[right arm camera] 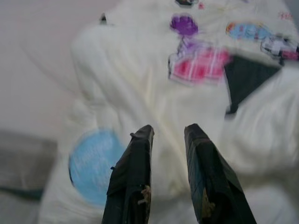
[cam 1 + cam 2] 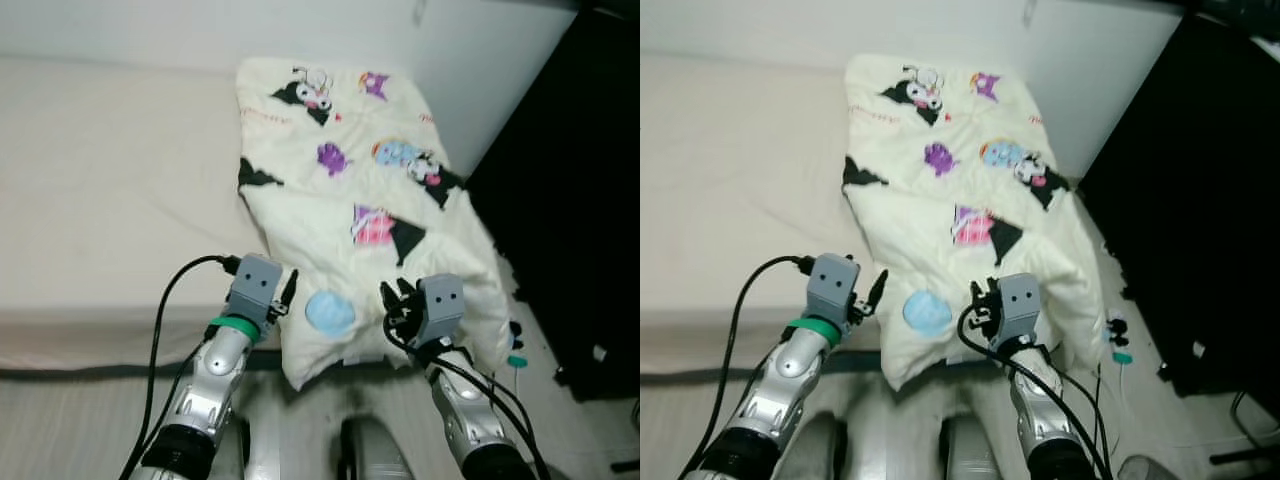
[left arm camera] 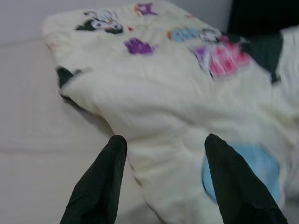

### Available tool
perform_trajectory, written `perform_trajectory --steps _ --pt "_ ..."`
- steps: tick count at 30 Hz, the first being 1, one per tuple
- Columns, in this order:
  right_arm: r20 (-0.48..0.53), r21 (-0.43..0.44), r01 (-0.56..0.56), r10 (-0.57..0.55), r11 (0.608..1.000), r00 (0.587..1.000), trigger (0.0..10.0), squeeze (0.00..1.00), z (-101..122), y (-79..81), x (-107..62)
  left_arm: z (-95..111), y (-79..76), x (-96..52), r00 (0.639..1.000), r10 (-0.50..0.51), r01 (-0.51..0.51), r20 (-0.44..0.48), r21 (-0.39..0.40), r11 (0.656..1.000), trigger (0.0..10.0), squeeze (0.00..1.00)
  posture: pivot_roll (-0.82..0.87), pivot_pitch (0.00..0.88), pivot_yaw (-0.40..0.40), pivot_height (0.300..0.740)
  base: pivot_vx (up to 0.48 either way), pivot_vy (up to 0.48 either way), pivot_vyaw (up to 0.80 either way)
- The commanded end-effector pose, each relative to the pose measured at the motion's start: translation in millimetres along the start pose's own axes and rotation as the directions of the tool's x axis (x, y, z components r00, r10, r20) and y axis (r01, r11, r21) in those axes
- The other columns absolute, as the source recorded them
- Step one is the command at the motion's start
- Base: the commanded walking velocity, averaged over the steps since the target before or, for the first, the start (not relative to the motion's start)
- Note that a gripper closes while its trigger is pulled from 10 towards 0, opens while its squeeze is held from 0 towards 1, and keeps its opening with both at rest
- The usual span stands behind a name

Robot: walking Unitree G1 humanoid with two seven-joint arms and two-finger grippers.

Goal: Clean up the room

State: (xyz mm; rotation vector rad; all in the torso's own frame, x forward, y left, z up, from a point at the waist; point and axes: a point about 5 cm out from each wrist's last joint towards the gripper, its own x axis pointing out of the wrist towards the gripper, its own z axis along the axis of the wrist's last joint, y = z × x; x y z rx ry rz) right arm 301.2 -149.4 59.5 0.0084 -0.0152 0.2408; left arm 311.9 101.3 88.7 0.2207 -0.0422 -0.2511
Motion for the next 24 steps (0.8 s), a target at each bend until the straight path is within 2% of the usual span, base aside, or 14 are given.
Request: perform_trajectory --steps 1,9,12,13,14,15,16,20,21,23,24 --pt "-0.019 -0.003 0.022 -0.022 1.000 1.000 10.0 0.00 -5.1 -5.4 -5.7 -3.8 -4.0 -2.1 1.000 -0.013 0.013 -0.020 0.008 1.000 10.0 0.00 0.00 0.095 -0.064 0.575 0.000 0.000 0.00" --pt "-0.018 -0.003 0.029 -0.029 1.000 0.999 10.0 0.00 -5.8 -5.1 -6.8 -0.4 -3.2 -2.2 1.000 -0.009 0.009 -0.003 0.031 0.999 10.0 0.00 0.00 0.099 -0.060 0.540 0.000 0.000 0.00" --pt "-0.005 -0.003 0.050 -0.050 0.999 0.999 10.0 0.00 -4.4 -8.3 -7.7 12.5 -9.3 -2.5 0.995 -0.056 0.046 0.079 0.130 0.990 10.0 0.00 0.00 0.098 -0.060 0.530 0.000 0.000 0.00" --pt "-0.005 -0.003 0.050 -0.050 0.999 0.999 10.0 0.00 -4.4 -8.3 -7.7 12.5 -9.3 -2.5 0.995 -0.056 0.046 0.079 0.130 0.990 10.0 0.00 0.00 0.098 -0.060 0.530 0.000 0.000 0.00" --pt "-0.001 -0.011 0.063 -0.063 0.998 0.998 10.0 0.00 -3.2 -11.1 -8.1 18.6 -14.1 -3.0 0.989 -0.091 0.071 0.113 0.169 0.983 10.0 0.00 -0.01 0.098 -0.060 0.530 0.000 0.000 0.00" --pt "0.016 -0.029 0.090 -0.089 0.996 0.996 10.0 0.00 -0.3 -16.9 -9.3 27.2 -22.5 -4.4 0.975 -0.153 0.112 0.161 0.242 0.964 10.0 0.00 -0.01 0.097 -0.061 0.530 0.000 0.000 0.00" --pt "0.016 -0.029 0.090 -0.089 0.996 0.996 10.0 0.00 -0.3 -16.9 -9.3 27.2 -22.5 -4.4 0.975 -0.153 0.112 0.161 0.242 0.964 10.0 0.00 -0.01 0.097 -0.061 0.530 0.000 0.000 0.00" --pt "0.102 -0.118 0.247 -0.236 0.962 0.966 10.0 0.00 16.6 -44.2 -16.0 42.5 -47.1 -9.0 0.925 -0.302 0.206 0.230 0.362 0.909 10.0 0.00 -0.02 0.094 -0.060 0.530 0.000 0.000 0.00" --pt "0.122 -0.133 0.303 -0.287 0.944 0.950 10.0 0.00 20.9 -53.2 -19.2 45.0 -52.8 -10.3 0.913 -0.329 0.225 0.239 0.377 0.898 10.0 0.14 -0.03 0.091 -0.059 0.530 0.000 0.000 0.00" --pt "0.134 -0.139 0.336 -0.319 0.931 0.938 10.0 0.00 23.4 -58.8 -21.5 46.4 -56.1 -11.1 0.906 -0.345 0.236 0.245 0.385 0.892 10.0 0.14 -0.03 0.091 -0.059 0.530 0.000 0.000 0.00" --pt "0.146 -0.140 0.395 -0.375 0.908 0.915 10.0 0.00 26.0 -68.0 -26.1 48.9 -61.5 -12.4 0.893 -0.373 0.255 0.253 0.400 0.880 10.0 0.60 -0.04 0.088 -0.058 0.530 0.000 0.000 0.00"
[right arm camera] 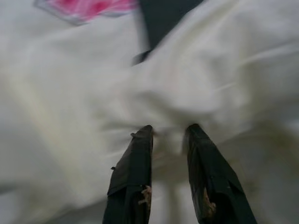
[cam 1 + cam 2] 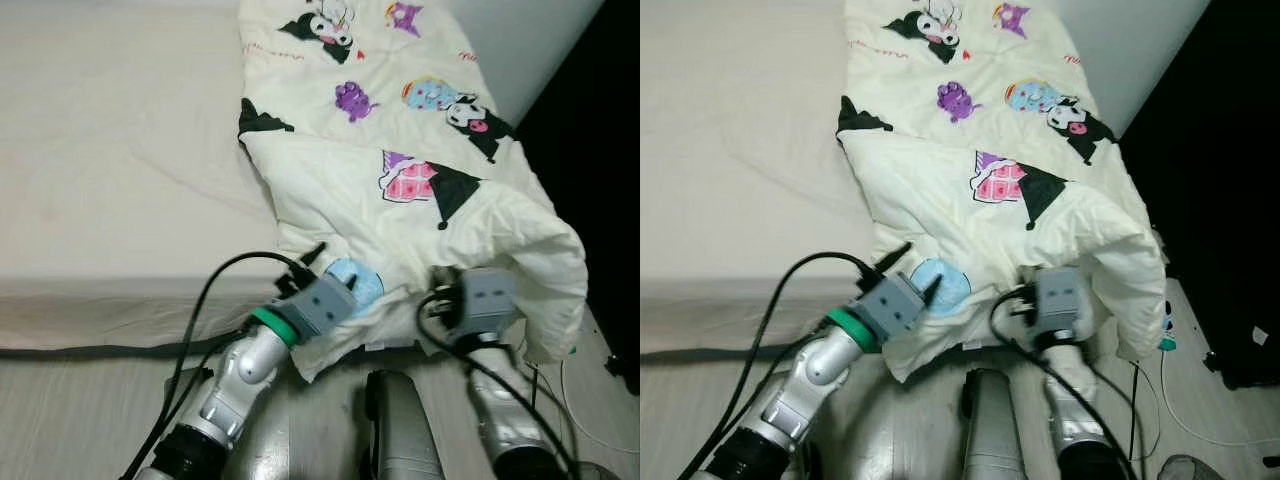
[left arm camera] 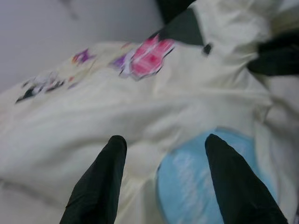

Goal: Clean up the room

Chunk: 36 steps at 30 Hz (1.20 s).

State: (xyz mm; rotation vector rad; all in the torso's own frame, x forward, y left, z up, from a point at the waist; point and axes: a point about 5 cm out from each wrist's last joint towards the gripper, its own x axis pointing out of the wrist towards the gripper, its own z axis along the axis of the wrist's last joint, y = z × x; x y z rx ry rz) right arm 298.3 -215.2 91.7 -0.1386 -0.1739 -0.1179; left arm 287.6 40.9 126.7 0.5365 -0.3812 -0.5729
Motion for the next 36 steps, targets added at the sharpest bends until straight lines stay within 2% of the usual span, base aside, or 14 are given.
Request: perform_trajectory --steps 1,7,11,14,15,16,21,22,25,30,31,32,33,36 --pt "-0.030 -0.032 0.140 -0.141 0.990 0.990 10.0 0.00 -7.2 -24.5 -10.9 8.0 -14.8 -0.5 0.996 -0.077 0.076 0.040 0.026 0.997 10.0 1.00 -0.04 0.087 -0.058 0.530 0.000 0.000 0.00" --pt "-0.103 -0.078 0.274 -0.282 0.958 0.954 10.0 0.00 -21.8 -48.9 -26.1 17.3 -26.7 2.3 0.987 -0.145 0.136 0.068 0.117 0.984 10.0 1.00 -0.05 0.079 -0.054 0.530 0.000 0.000 0.00" --pt "-0.114 -0.077 0.294 -0.302 0.953 0.947 10.0 0.00 -23.6 -51.1 -28.1 16.9 -34.3 4.3 0.982 -0.182 0.172 0.053 0.151 0.973 10.0 1.00 -0.06 0.076 -0.051 0.530 0.000 0.000 0.00" --pt "-0.097 -0.075 0.306 -0.312 0.949 0.945 10.0 0.00 -17.5 -52.1 -21.7 10.3 -63.6 13.7 0.958 -0.285 0.287 -0.046 0.235 0.928 10.0 1.00 -0.08 0.082 -0.054 0.530 0.000 0.000 0.00" --pt "-0.092 -0.076 0.304 -0.310 0.950 0.946 10.0 0.00 -15.9 -51.9 -19.9 8.8 -67.2 15.9 0.956 -0.287 0.295 -0.067 0.244 0.924 10.0 1.00 -0.08 0.084 -0.055 0.530 0.000 0.000 0.00" --pt "-0.085 -0.074 0.298 -0.304 0.952 0.949 10.0 0.00 -14.1 -51.2 -17.8 5.2 -68.9 20.4 0.959 -0.262 0.281 -0.106 0.256 0.925 10.0 0.84 -0.08 0.086 -0.055 0.530 0.000 0.000 0.00" --pt "-0.079 -0.072 0.294 -0.299 0.953 0.951 10.0 0.00 -12.1 -50.3 -15.6 0.8 -70.3 25.5 0.962 -0.226 0.261 -0.152 0.278 0.924 10.0 0.84 -0.08 0.086 -0.055 0.530 0.000 0.000 0.00" --pt "-0.074 -0.071 0.286 -0.291 0.956 0.954 10.0 0.00 -11.1 -48.1 -14.8 -7.0 -69.0 26.8 0.958 -0.208 0.259 -0.197 0.288 0.922 10.0 0.00 -0.08 0.092 -0.059 0.530 0.000 0.000 0.00" --pt "-0.070 -0.062 0.267 -0.271 0.962 0.960 10.0 0.00 -10.2 -41.5 -14.0 -27.7 -49.3 29.0 0.958 -0.029 0.129 -0.285 0.337 0.933 10.0 0.00 -0.08 0.100 -0.056 0.530 0.000 0.000 0.00" --pt "-0.075 -0.053 0.262 -0.265 0.964 0.961 10.0 0.00 -11.1 -37.5 -14.3 -40.9 -35.8 22.3 0.951 0.050 0.079 -0.304 0.396 0.915 10.0 0.00 -0.07 0.106 -0.055 0.530 0.000 0.000 0.00" --pt "-0.078 -0.051 0.259 -0.263 0.964 0.962 10.0 0.00 -11.6 -36.2 -14.3 -45.9 -33.0 17.8 0.947 0.064 0.073 -0.314 0.403 0.912 8.5 0.00 -0.07 0.109 -0.055 0.530 0.000 0.000 0.00" --pt "-0.078 -0.051 0.259 -0.263 0.964 0.962 10.0 0.00 -11.6 -36.2 -14.3 -45.9 -33.0 17.8 0.947 0.064 0.073 -0.314 0.403 0.912 8.5 0.00 -0.07 0.109 -0.055 0.530 0.000 0.000 0.00" --pt "-0.080 -0.049 0.258 -0.261 0.965 0.962 10.0 0.00 -11.9 -35.3 -14.1 -49.2 -30.3 13.9 0.945 0.083 0.055 -0.317 0.405 0.913 2.7 0.00 -0.07 0.110 -0.055 0.530 0.000 0.000 0.00" --pt "-0.082 -0.046 0.256 -0.259 0.965 0.962 10.0 0.00 -12.2 -34.8 -14.0 -51.6 -28.4 11.2 0.942 0.107 0.032 -0.317 0.404 0.914 2.7 0.00 -0.07 0.113 -0.056 0.530 0.000 0.000 0.00"
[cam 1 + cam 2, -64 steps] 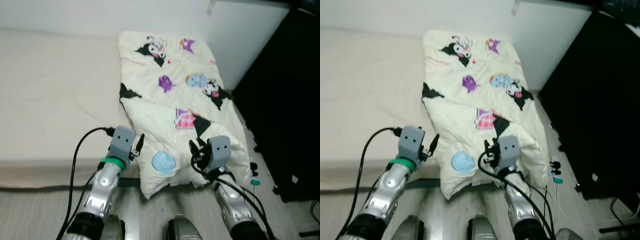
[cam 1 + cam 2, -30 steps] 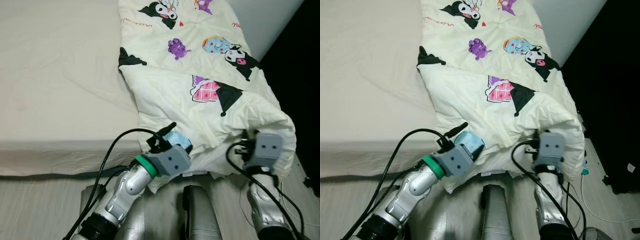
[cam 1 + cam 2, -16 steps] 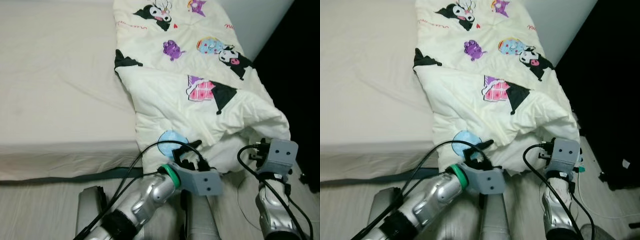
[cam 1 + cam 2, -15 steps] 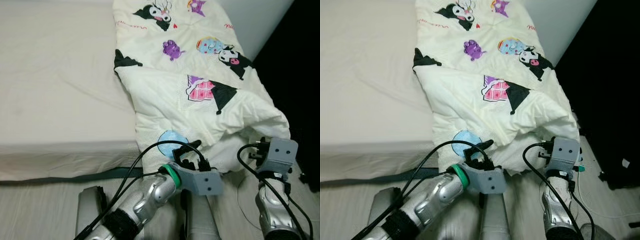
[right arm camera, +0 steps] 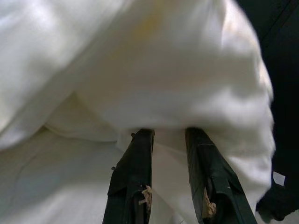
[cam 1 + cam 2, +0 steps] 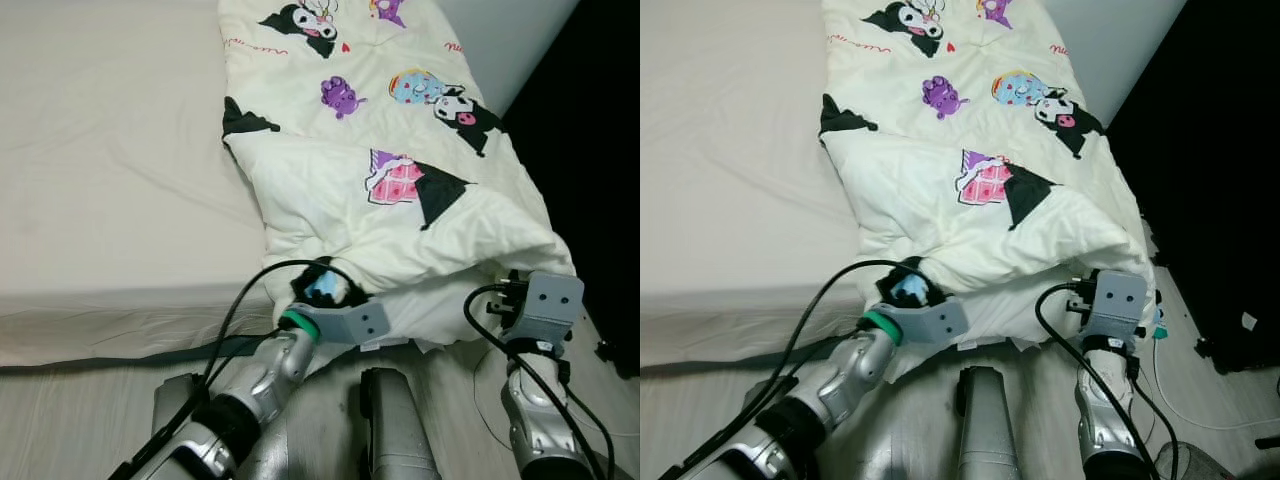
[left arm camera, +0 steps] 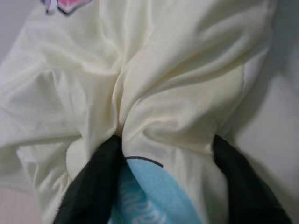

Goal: Clean up the room

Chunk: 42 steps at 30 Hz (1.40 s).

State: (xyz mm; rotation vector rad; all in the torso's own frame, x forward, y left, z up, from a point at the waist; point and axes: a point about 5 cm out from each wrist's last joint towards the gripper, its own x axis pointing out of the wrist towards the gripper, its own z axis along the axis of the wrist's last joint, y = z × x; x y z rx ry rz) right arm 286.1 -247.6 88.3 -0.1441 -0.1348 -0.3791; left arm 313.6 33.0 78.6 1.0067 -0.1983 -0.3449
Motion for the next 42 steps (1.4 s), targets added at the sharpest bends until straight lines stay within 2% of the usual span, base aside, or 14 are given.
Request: perform_trajectory --steps 1,2,6,10,27,28,29,32,34,36,39,40,41,42 --pt "-0.033 -0.008 0.005 -0.005 1.000 0.999 10.0 0.00 -6.3 -2.7 -3.9 -2.6 -7.0 -3.6 1.000 -0.008 0.008 -0.010 0.000 1.000 2.7 0.00 -0.07 0.113 -0.056 0.530 0.000 0.000 0.00" --pt "-0.035 -0.006 0.002 -0.002 1.000 0.999 10.0 0.00 -6.6 -1.9 -3.9 -1.4 -5.6 -5.6 1.000 -0.010 0.010 -0.006 -0.070 0.998 0.0 0.00 -0.06 0.116 -0.056 0.530 0.000 0.000 0.00" --pt "-0.037 -0.005 0.000 0.000 1.000 0.999 10.0 0.00 -6.8 -1.3 -4.0 -0.5 -4.3 -7.2 1.000 -0.010 0.010 -0.002 -0.121 0.993 0.0 0.00 -0.06 0.116 -0.056 0.530 0.000 0.000 0.00" --pt "-0.041 0.002 -0.011 0.011 1.000 0.999 10.0 0.00 -6.9 3.4 -3.6 10.6 14.2 -14.7 0.994 -0.050 0.085 0.097 -0.388 0.918 0.0 0.00 -0.05 0.120 -0.054 0.530 0.000 0.000 0.00" --pt "-0.035 0.019 -0.020 0.021 1.000 0.999 10.0 0.00 -5.1 7.8 -1.7 2.0 55.8 -26.9 0.968 -0.105 0.201 0.227 -0.461 0.864 0.0 0.00 -0.03 0.120 -0.041 0.530 0.000 0.000 0.00" --pt "-0.032 0.019 -0.022 0.023 1.000 0.999 10.0 0.00 -4.5 7.8 -1.1 2.6 62.8 -30.1 0.960 -0.118 0.232 0.254 -0.486 0.843 9.0 0.00 -0.03 0.119 -0.040 0.530 0.000 0.000 0.00" --pt "-0.030 0.019 -0.024 0.024 1.000 0.999 10.0 0.00 -4.1 7.8 -0.7 3.3 67.8 -32.9 0.952 -0.132 0.260 0.276 -0.501 0.826 10.0 0.00 -0.03 0.119 -0.040 0.530 0.000 0.000 0.00" --pt "-0.023 0.015 -0.026 0.026 1.000 0.999 10.0 0.00 -2.2 6.0 2.1 -1.7 83.5 -42.8 0.919 -0.207 0.340 0.336 -0.405 0.849 10.0 0.00 -0.02 0.118 -0.037 0.530 0.000 0.000 0.00" --pt "-0.014 0.010 -0.025 0.025 1.000 1.000 10.0 0.00 0.0 3.3 5.2 -11.2 92.1 -53.8 0.881 -0.321 0.422 0.348 -0.271 0.865 10.0 0.00 -0.02 0.119 -0.034 0.530 0.000 0.000 0.00" --pt "-0.001 0.006 -0.019 0.019 1.000 1.000 10.0 0.00 3.2 -1.7 9.2 -26.8 97.2 -69.0 0.835 -0.454 0.517 0.311 -0.158 0.842 10.0 0.00 -0.02 0.120 -0.030 0.530 0.000 0.000 0.00" --pt "0.004 0.015 -0.023 0.023 1.000 1.000 10.0 0.00 5.1 -3.4 11.1 -33.5 98.9 -77.1 0.810 -0.512 0.561 0.287 -0.123 0.819 10.0 0.00 -0.01 0.122 -0.028 0.530 0.000 0.000 0.00" --pt "-0.058 0.129 -0.247 0.256 0.960 0.965 10.0 0.00 4.1 18.3 8.1 -45.1 97.4 -90.6 0.771 -0.590 0.624 0.238 -0.099 0.775 10.0 0.00 -0.01 0.125 -0.025 0.530 0.000 0.000 0.00" --pt "-0.058 0.129 -0.247 0.256 0.960 0.965 10.0 0.00 4.1 18.3 8.1 -45.1 97.4 -90.6 0.771 -0.590 0.624 0.238 -0.099 0.775 10.0 0.00 -0.01 0.125 -0.025 0.530 0.000 0.000 0.00" --pt "-0.076 0.226 -0.405 0.431 0.886 0.899 10.0 0.00 4.2 36.4 2.0 -50.5 95.7 -97.1 0.753 -0.622 0.650 0.215 -0.095 0.754 10.0 0.00 -0.01 0.125 -0.024 0.530 0.000 0.000 0.00"
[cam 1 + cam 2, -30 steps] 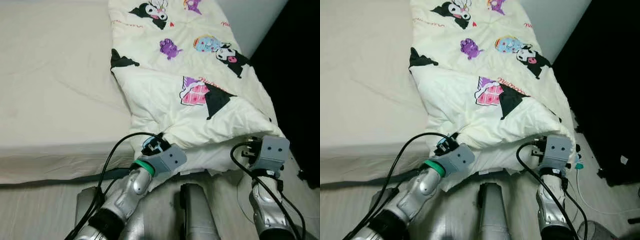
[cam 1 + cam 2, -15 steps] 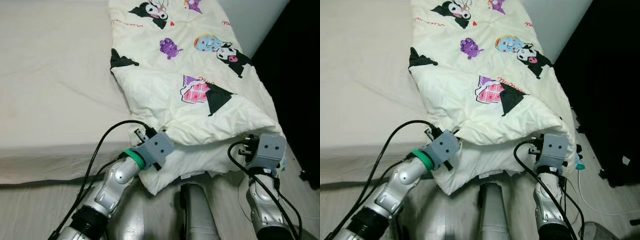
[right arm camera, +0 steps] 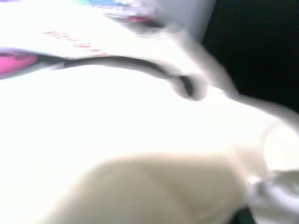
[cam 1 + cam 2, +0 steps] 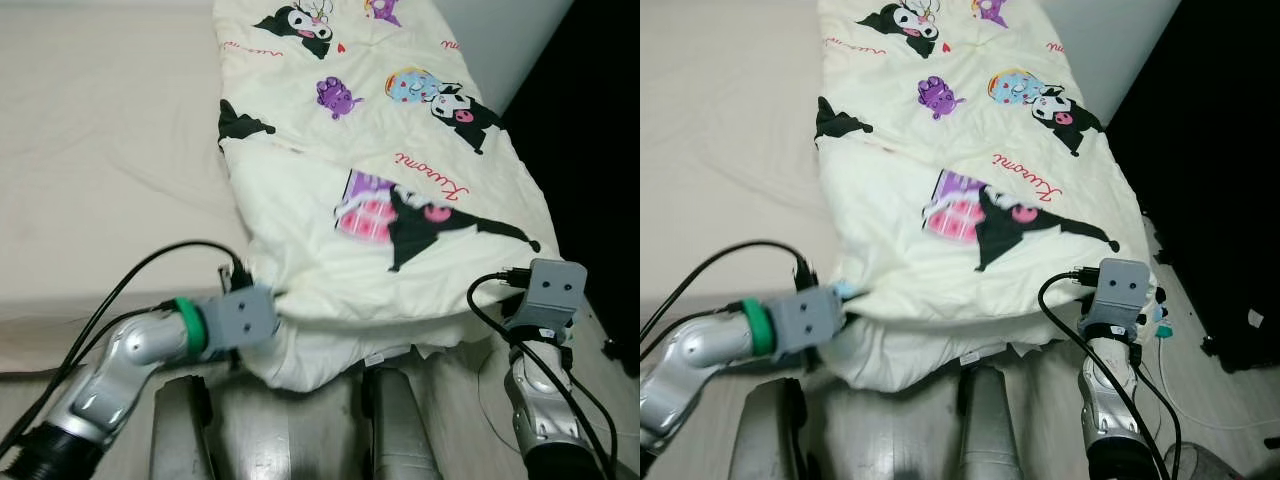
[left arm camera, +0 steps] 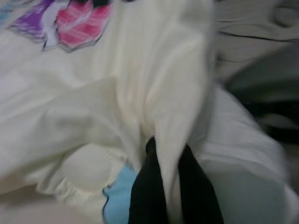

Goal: Clean up the room

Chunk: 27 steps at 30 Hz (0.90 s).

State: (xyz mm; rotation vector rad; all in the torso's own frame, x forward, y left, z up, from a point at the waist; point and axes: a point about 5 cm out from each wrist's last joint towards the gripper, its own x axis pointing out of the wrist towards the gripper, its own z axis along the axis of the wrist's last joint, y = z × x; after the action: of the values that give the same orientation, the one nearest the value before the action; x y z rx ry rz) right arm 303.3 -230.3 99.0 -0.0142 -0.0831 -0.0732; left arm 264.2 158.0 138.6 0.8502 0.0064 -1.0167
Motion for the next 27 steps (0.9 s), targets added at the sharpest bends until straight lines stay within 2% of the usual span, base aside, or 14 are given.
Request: perform_trajectory --steps 1,2,3,4,5,6,7,9,10,14,19,20,23,27 --pt "-0.102 0.172 -0.359 0.379 0.917 0.920 10.0 0.00 -12.4 40.8 -13.4 -4.0 -13.8 -2.7 0.996 -0.084 0.084 -0.024 -0.014 0.996 10.0 0.00 -0.01 0.124 -0.024 0.530 0.000 0.000 0.00" --pt "-0.102 0.172 -0.359 0.379 0.917 0.920 10.0 0.00 -12.4 40.8 -13.4 -4.0 -13.8 -2.7 0.996 -0.084 0.084 -0.024 -0.014 0.996 10.0 0.00 -0.01 0.124 -0.024 0.530 0.000 0.000 0.00" --pt "-0.148 0.221 -0.599 0.633 0.770 0.760 10.0 0.00 -16.1 65.7 -34.7 -8.6 -19.6 -3.9 0.993 -0.108 0.107 -0.044 -0.024 0.994 10.0 0.00 -0.01 0.125 -0.024 0.530 0.000 0.000 0.00" --pt "-0.199 0.255 -0.732 0.775 0.632 0.600 10.0 0.00 -21.5 80.0 -57.4 -10.7 -23.1 -4.0 0.991 -0.121 0.119 -0.051 -0.039 0.992 10.0 0.00 -0.01 0.125 -0.024 0.530 0.000 0.000 0.00" --pt "-0.199 0.255 -0.732 0.775 0.632 0.600 10.0 0.00 -21.5 80.0 -57.4 -10.7 -23.1 -4.0 0.991 -0.121 0.119 -0.051 -0.039 0.992 10.0 0.00 -0.01 0.125 -0.024 0.530 0.000 0.000 0.00" --pt "-0.245 0.294 -0.817 0.866 0.495 0.436 10.0 0.00 -27.6 89.7 -81.0 -12.3 -25.1 -3.4 0.991 -0.122 0.119 -0.055 -0.053 0.991 10.0 0.00 -0.02 0.124 -0.027 0.530 0.000 0.000 0.00" --pt "-0.277 0.325 -0.849 0.900 0.416 0.335 10.0 0.00 -32.2 92.7 -96.2 -13.1 -25.6 -2.8 0.992 -0.117 0.113 -0.056 -0.061 0.992 10.0 0.00 -0.02 0.124 -0.028 0.530 0.000 0.000 0.00" --pt "-0.337 0.412 -0.848 0.920 0.334 0.198 10.0 0.00 -45.0 90.0 -119.5 -14.1 -17.7 -0.1 0.996 -0.059 0.054 -0.060 -0.082 0.995 10.0 0.00 -0.02 0.125 -0.031 0.530 0.000 0.000 0.00" --pt "-0.353 0.452 -0.833 0.921 0.320 0.163 10.0 0.00 -49.7 88.1 -126.3 -14.6 -13.5 1.6 0.998 -0.028 0.023 -0.062 -0.088 0.996 10.0 0.00 -0.02 0.125 -0.031 0.530 0.000 0.000 0.00" --pt "-0.388 0.477 -0.799 0.903 0.367 0.183 10.0 0.00 -57.5 73.7 -122.9 -10.2 -4.7 7.3 0.999 0.027 -0.031 -0.032 -0.123 0.992 10.0 0.00 -0.02 0.125 -0.035 0.530 0.000 0.000 0.00" --pt "-0.355 0.526 -0.780 0.921 0.337 0.159 10.0 0.00 -41.6 60.6 -123.6 -7.1 -9.6 9.1 1.000 -0.004 0.002 -0.016 -0.146 0.989 10.0 0.00 -0.03 0.134 -0.031 0.530 0.000 0.000 0.00" --pt "-0.282 0.569 -0.762 0.944 0.308 0.170 10.0 0.00 -21.8 57.6 -123.8 -17.4 -19.7 7.2 0.994 -0.066 0.058 -0.091 -0.087 0.995 10.0 0.00 -0.04 0.139 -0.026 0.530 0.000 0.000 0.00" --pt "-0.212 0.588 -0.762 0.961 0.270 0.176 10.0 0.00 -4.4 58.9 -125.6 -36.7 -24.6 1.7 0.969 -0.090 0.090 -0.231 -0.007 0.996 10.0 0.00 -0.04 0.144 -0.022 0.530 0.000 0.000 0.00" --pt "-0.172 0.588 -0.770 0.968 0.248 0.181 10.0 0.00 5.2 60.5 -126.4 -49.2 -24.7 -3.0 0.947 -0.084 0.100 -0.309 0.034 0.994 10.0 0.00 -0.04 0.144 -0.022 0.530 0.000 0.000 0.00"
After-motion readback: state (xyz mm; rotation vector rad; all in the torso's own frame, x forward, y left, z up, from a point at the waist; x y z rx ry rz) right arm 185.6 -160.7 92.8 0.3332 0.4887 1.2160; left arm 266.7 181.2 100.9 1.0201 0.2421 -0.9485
